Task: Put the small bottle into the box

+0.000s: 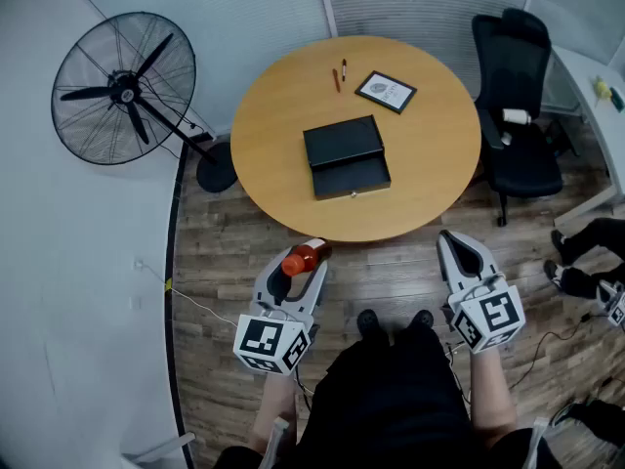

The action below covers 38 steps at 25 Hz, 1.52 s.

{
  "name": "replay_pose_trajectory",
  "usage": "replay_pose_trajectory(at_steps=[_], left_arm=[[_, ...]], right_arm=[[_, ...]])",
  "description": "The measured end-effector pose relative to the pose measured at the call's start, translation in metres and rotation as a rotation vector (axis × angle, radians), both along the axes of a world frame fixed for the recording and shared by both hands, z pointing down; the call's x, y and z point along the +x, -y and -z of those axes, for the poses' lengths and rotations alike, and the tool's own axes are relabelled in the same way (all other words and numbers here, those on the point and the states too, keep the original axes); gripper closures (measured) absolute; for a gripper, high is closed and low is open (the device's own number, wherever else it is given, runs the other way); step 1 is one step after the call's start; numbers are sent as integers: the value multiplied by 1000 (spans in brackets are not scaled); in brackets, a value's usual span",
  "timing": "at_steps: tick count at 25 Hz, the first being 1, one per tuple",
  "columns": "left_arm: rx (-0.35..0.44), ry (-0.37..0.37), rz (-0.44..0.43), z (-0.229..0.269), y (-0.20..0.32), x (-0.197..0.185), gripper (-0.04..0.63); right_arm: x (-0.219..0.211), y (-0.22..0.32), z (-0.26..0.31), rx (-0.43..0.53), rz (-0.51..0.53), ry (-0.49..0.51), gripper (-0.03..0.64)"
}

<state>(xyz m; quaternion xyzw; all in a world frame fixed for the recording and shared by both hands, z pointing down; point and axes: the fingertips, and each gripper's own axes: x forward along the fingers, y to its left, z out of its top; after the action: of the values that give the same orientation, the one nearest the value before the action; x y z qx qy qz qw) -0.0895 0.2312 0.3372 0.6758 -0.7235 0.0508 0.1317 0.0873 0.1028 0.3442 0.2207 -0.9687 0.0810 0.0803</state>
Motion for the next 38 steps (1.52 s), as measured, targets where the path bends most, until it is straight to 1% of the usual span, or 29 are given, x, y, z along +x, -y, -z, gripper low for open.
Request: replay_pose_trajectory(at_steps=[8, 13, 22, 30, 38], left_arm=[[10, -3, 1, -1, -8, -1, 387], [14, -1, -3, 0, -7, -3, 387], [30, -14, -32, -3, -9, -3, 387], [5, -6, -47, -11, -10, -1, 387], [-22, -30, -46, -27, 0, 0, 387]], right_arm=[[-4, -16, -1, 8, 14, -6, 609], [-7, -15, 5, -12, 13, 37, 607], [-12, -27, 0, -6, 16, 7, 607], [-7, -32, -6, -25, 2, -16, 607], [-2, -26, -19, -53, 0, -39, 607]])
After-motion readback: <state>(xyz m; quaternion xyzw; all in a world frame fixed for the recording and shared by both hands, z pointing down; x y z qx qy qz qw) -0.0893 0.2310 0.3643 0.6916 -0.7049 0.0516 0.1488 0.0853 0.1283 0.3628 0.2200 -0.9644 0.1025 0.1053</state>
